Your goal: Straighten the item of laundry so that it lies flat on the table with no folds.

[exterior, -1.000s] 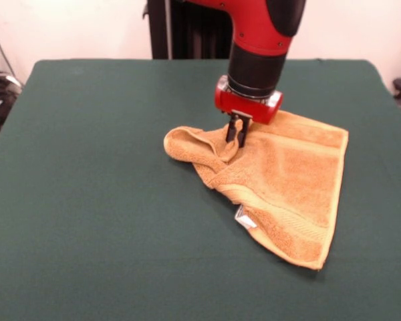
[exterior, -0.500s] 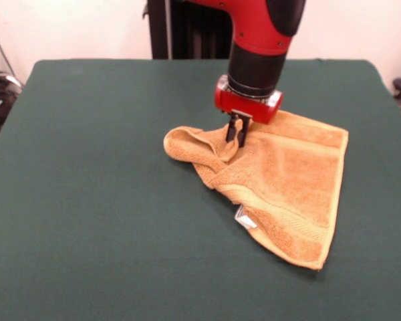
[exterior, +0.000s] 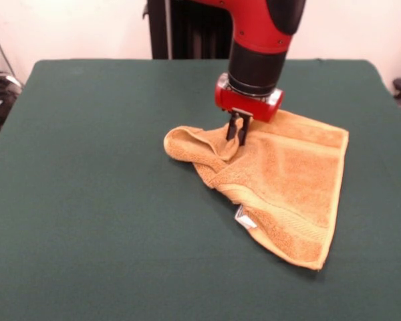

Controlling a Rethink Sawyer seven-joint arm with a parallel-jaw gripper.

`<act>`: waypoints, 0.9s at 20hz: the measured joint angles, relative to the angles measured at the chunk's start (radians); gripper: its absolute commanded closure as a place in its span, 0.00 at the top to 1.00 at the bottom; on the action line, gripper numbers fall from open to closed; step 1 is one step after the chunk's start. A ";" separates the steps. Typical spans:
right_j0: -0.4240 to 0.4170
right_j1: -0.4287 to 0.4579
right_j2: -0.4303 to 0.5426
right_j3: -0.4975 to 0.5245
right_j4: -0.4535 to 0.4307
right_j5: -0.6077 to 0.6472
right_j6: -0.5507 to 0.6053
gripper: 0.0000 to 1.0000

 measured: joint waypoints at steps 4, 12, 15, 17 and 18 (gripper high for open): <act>0.000 -0.015 0.000 0.000 0.000 0.025 0.000 0.00; -0.005 -0.051 0.000 0.000 0.000 0.087 0.000 0.00; -0.011 -0.056 0.001 0.000 0.000 0.088 0.000 0.00; -0.014 -0.057 0.002 0.000 0.000 0.088 0.000 0.00; -0.019 -0.058 0.002 0.000 0.000 0.088 0.000 0.00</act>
